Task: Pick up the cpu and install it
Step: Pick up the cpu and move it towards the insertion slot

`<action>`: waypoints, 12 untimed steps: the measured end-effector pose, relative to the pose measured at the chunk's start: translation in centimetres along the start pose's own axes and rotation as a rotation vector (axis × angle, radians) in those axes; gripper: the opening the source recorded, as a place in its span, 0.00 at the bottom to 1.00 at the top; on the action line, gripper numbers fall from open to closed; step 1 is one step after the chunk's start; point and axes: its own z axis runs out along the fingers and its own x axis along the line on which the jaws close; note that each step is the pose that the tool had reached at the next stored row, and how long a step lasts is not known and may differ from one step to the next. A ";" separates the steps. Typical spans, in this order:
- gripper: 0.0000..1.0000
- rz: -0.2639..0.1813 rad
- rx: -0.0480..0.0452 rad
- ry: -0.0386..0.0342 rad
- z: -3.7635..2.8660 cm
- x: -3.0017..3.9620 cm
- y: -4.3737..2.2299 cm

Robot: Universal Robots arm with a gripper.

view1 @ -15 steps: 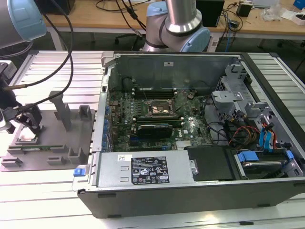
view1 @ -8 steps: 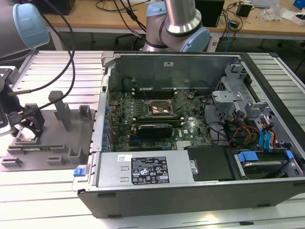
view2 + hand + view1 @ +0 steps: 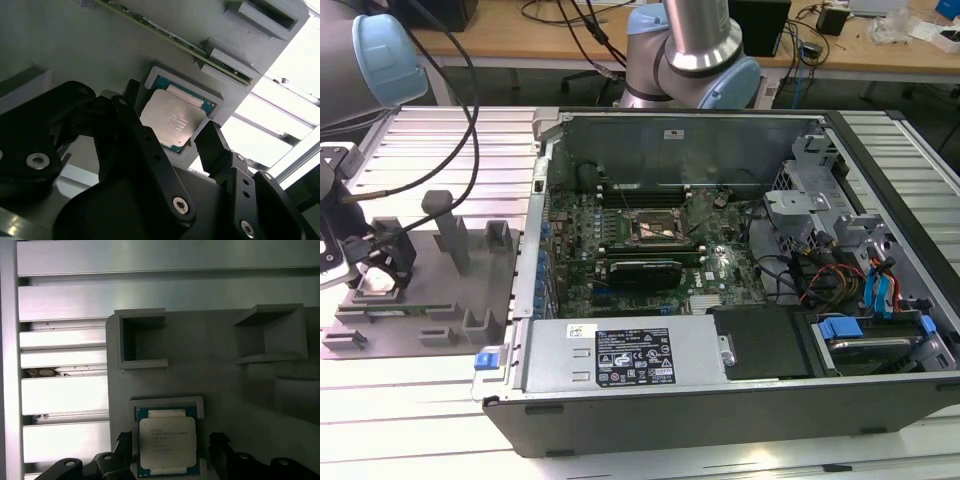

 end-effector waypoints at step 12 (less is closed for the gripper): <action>0.64 0.000 -0.0001 -0.0002 0.03 0.00 0.00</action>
